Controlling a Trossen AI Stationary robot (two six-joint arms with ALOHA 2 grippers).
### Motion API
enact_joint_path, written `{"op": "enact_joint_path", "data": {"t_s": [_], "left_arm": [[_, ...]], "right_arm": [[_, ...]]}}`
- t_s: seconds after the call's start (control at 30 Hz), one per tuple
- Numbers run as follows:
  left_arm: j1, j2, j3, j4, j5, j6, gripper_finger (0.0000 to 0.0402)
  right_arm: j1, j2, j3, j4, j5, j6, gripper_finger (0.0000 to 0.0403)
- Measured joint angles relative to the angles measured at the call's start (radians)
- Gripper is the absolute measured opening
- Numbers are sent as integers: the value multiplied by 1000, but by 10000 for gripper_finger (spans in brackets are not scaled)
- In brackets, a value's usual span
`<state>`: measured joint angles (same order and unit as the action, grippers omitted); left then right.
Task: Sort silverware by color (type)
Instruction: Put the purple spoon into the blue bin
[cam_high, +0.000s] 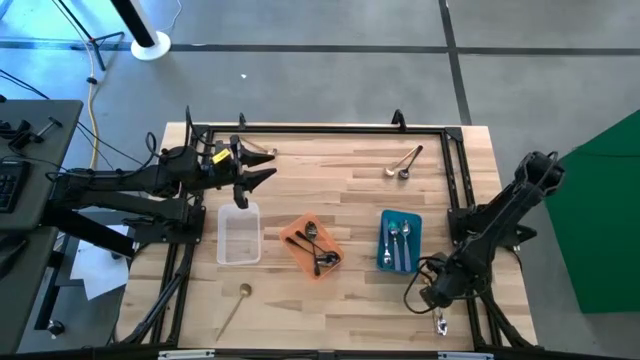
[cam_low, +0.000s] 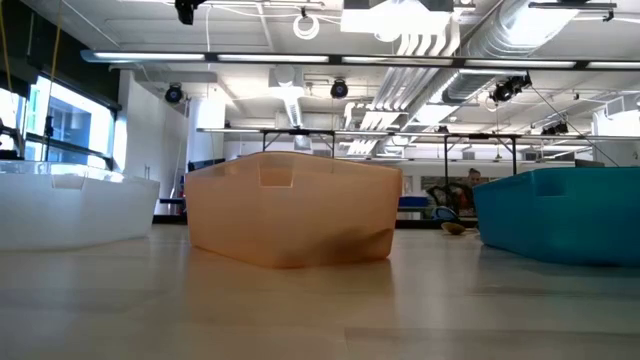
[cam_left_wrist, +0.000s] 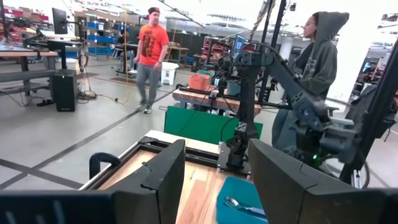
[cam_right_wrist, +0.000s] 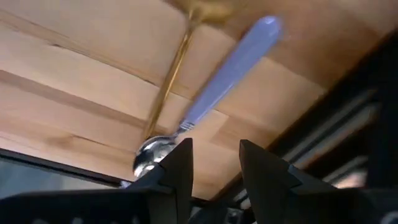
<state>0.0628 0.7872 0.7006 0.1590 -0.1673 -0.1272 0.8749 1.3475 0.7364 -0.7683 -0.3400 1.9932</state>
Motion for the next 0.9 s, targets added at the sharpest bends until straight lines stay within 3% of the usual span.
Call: {"op": "enact_joint_path", "data": {"t_s": [0.23, 0.53, 0.73, 0.9], "left_arm": [[0, 0, 0, 6, 0, -2, 165], [0, 0, 0, 27, -16, -2, 165], [0, 0, 0, 27, -21, -2, 165], [0, 0, 0, 27, -21, -2, 165]], "right_arm": [[-5, 0, -179, 370, -17, 100, 114], [-5, -1, -180, 283, -52, 72, 114], [-5, -1, -180, 237, 45, -15, 114], [-5, -1, -180, 204, 43, 3, 114]]}}
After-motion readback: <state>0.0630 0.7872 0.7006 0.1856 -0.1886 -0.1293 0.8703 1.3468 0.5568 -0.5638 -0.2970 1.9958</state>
